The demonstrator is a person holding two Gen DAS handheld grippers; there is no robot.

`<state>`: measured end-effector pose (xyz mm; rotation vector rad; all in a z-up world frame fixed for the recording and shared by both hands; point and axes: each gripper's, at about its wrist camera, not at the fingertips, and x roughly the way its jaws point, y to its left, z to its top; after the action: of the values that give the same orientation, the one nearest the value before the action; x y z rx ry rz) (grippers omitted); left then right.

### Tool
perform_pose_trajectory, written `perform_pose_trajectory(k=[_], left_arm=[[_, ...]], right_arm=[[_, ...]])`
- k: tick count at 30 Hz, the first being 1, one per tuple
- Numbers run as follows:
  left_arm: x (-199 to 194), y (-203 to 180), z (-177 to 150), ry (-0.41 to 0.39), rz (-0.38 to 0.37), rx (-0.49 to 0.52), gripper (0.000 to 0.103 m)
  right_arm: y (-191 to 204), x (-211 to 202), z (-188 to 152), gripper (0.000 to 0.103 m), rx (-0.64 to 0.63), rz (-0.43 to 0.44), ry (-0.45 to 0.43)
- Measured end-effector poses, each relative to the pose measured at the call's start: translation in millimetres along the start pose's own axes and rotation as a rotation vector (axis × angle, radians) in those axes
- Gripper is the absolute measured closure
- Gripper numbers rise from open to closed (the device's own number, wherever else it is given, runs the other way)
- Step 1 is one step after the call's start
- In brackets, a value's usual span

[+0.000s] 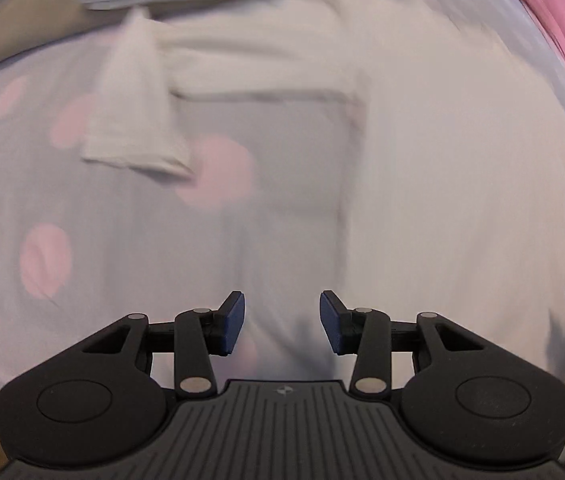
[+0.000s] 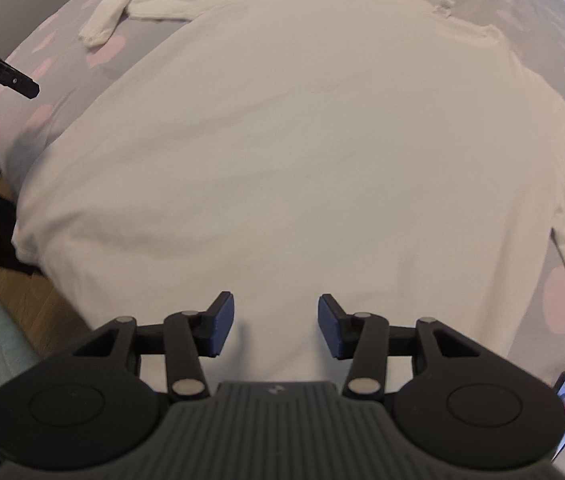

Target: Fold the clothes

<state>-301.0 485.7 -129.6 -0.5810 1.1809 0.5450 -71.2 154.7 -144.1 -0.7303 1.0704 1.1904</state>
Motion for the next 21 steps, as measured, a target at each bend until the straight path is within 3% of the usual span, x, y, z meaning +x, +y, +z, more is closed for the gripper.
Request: perform_pose_trajectory(k=[5,14,18,21], left_arm=[[14.1,54.2,32.8,-0.108,-0.01,-0.287,0.064],[54.8,99.8,55.1,-0.14,-0.013,-0.527,0.064],[66.7,112.9,52.7,-0.169,-0.048,-0.614,0.075],[63.0,116.9,52.8,-0.219,-0.06,-0.635,0.095]], right_arm=[[-15.7,6.4,4.6,0.053,0.064,-0.063,-0.046],[-13.0,24.1,23.9,0.052,0.064,-0.074,-0.068],[-14.2,30.0,26.0,0.053,0.072,-0.071,-0.061],[-14.5,33.9,25.3,0.053,0.071,-0.072,-0.05]])
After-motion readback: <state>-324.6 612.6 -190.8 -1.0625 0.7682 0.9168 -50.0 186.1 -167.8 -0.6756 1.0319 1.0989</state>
